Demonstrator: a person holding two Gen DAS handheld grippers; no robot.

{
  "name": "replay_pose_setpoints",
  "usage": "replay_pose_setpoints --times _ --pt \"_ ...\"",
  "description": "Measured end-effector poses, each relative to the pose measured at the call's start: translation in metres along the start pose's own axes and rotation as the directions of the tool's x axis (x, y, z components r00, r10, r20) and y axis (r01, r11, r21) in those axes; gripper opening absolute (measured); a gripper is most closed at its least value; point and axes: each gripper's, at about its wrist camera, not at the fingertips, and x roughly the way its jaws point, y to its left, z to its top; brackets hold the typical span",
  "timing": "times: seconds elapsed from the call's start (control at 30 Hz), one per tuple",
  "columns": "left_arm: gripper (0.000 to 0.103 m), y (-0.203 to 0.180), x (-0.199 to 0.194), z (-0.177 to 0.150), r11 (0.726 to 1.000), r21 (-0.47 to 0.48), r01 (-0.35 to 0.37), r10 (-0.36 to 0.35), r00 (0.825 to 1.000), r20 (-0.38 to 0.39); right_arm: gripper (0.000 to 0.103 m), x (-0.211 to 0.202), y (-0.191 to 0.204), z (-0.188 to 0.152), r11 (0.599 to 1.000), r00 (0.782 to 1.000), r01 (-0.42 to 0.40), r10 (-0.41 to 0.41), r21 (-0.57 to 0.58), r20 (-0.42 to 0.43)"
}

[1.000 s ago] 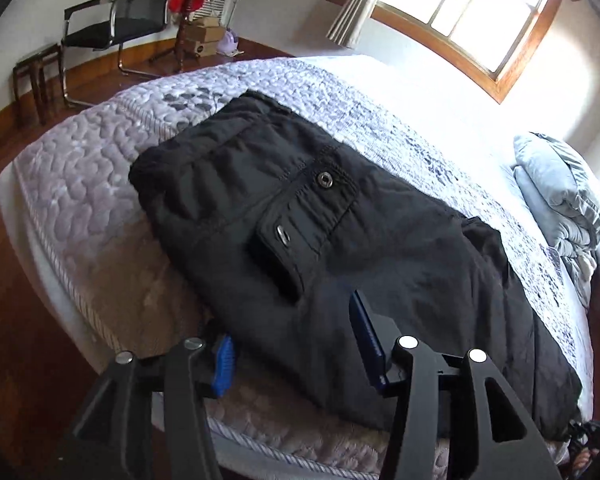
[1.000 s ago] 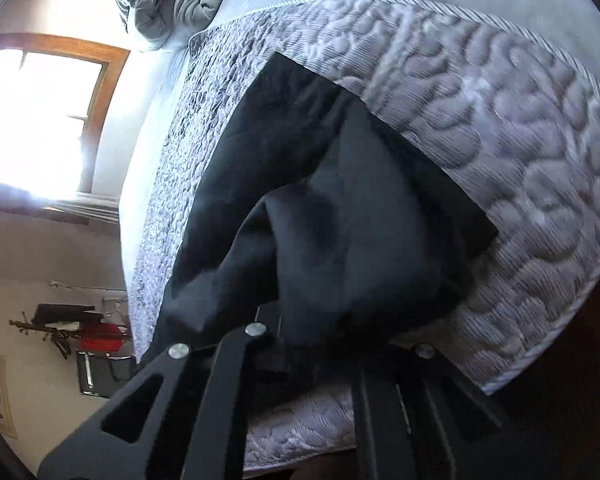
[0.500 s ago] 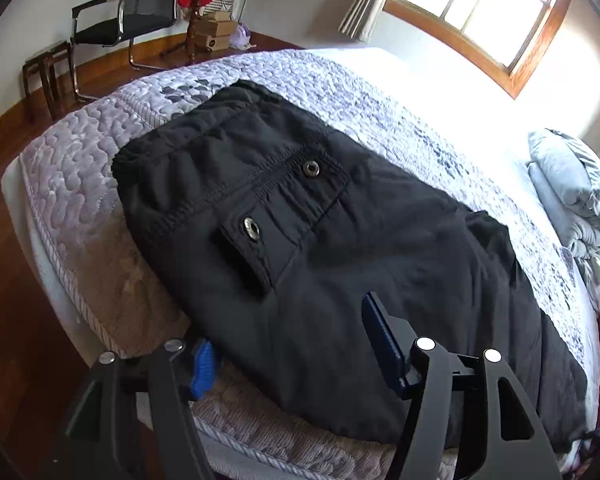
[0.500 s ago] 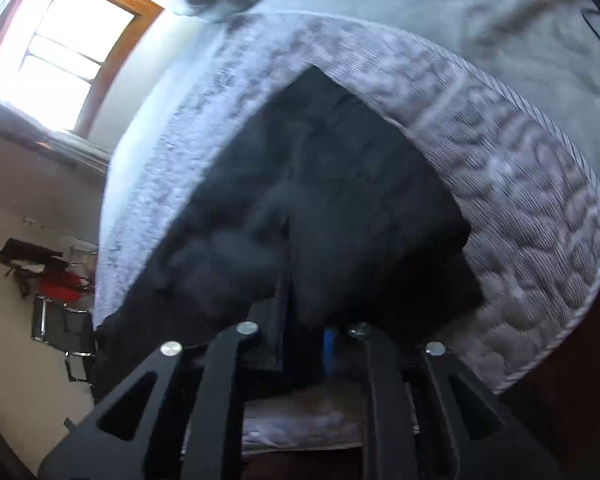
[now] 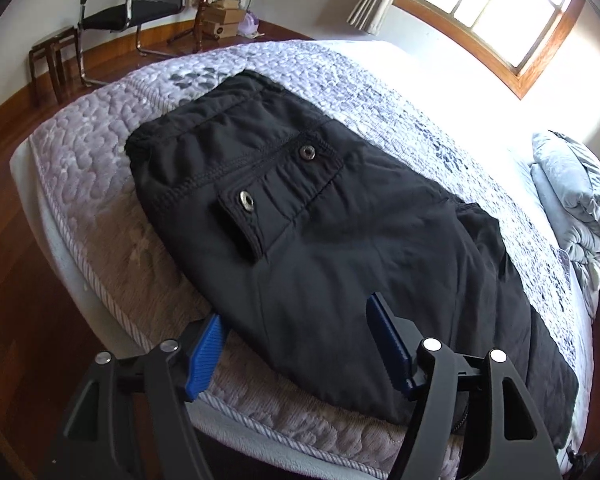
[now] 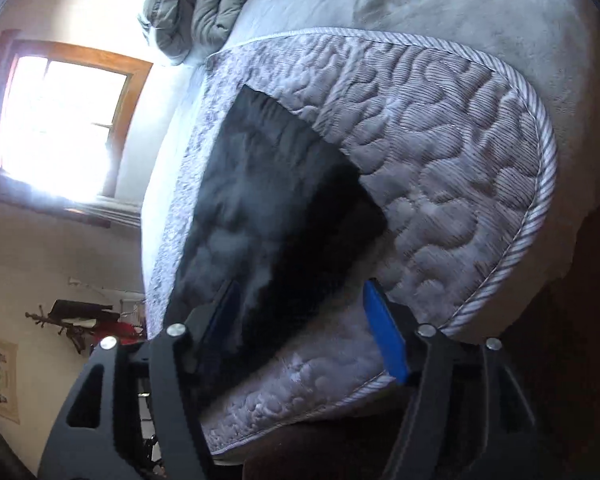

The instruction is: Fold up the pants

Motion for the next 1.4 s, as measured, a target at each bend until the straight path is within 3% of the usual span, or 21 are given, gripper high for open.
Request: replay_pose_setpoints --times 0.23,0.27,0.3,0.37,0.43,0.53,0.6,0.7,0.87,0.97,1.13,1.2,1.27,1.4 --pt "0.083 0.004 0.006 -0.005 0.999 -0.038 -0.007 0.005 0.999 -0.049 0.069 0.019 0.000 0.013 0.998 0.999 0.045 -0.045 0.042 0.005" --pt "0.084 0.005 0.008 -0.006 0.999 -0.049 -0.008 0.006 0.998 -0.054 0.061 0.022 0.003 0.015 0.998 0.999 0.049 -0.049 0.049 0.007" --pt "0.085 0.006 0.010 -0.007 0.998 -0.059 -0.007 0.004 0.998 -0.062 0.045 0.024 0.006 0.017 0.997 0.998 0.054 -0.055 0.053 0.011" --pt "0.085 0.005 0.018 -0.009 0.997 -0.073 0.008 -0.014 0.996 -0.089 0.022 0.027 0.011 0.022 0.998 1.000 0.028 -0.029 0.059 0.007" --pt "0.085 0.004 0.026 -0.010 0.996 -0.083 0.012 -0.021 0.994 -0.105 0.014 0.027 0.022 0.027 0.999 1.000 -0.004 0.004 0.036 0.013" --pt "0.085 0.001 0.036 -0.010 0.996 -0.086 -0.005 -0.004 0.995 -0.097 0.013 0.013 0.063 0.034 0.992 0.998 -0.044 0.049 -0.119 0.041" --pt "0.085 -0.003 0.038 -0.008 0.996 -0.084 -0.011 0.004 0.996 -0.086 0.012 -0.004 0.092 0.035 0.965 0.993 -0.087 0.105 -0.245 0.060" --pt "0.086 -0.011 0.043 -0.006 0.997 -0.074 -0.011 0.005 0.997 -0.079 0.012 -0.019 0.101 0.037 0.945 0.991 -0.054 0.091 -0.323 0.100" --pt "0.089 -0.032 0.053 -0.008 1.000 0.002 -0.023 0.023 0.996 -0.083 0.012 0.016 0.024 0.050 0.986 0.991 0.116 -0.107 -0.120 0.078" --pt "0.090 -0.040 0.057 -0.009 0.999 0.032 -0.043 0.046 0.996 -0.074 0.014 0.023 -0.003 0.042 0.996 0.993 0.082 -0.079 -0.043 0.085" --pt "0.089 -0.041 0.058 -0.004 1.000 0.017 -0.016 0.018 0.997 -0.072 0.017 0.019 0.007 0.040 0.991 0.991 0.102 -0.094 -0.087 0.094" --pt "0.076 -0.033 0.050 0.000 1.000 -0.001 0.017 -0.017 0.999 -0.047 0.017 0.022 0.010 0.042 0.991 0.991 0.104 -0.097 -0.089 0.088" --pt "0.051 -0.027 0.050 0.004 1.000 0.004 0.022 -0.021 0.999 -0.042 0.016 0.022 0.011 0.042 0.989 0.991 0.106 -0.097 -0.101 0.088" --pt "0.034 -0.024 0.050 0.018 0.998 0.003 0.067 -0.067 0.996 -0.051 0.015 0.014 0.009 0.044 0.995 0.994 0.059 -0.052 -0.079 0.093"
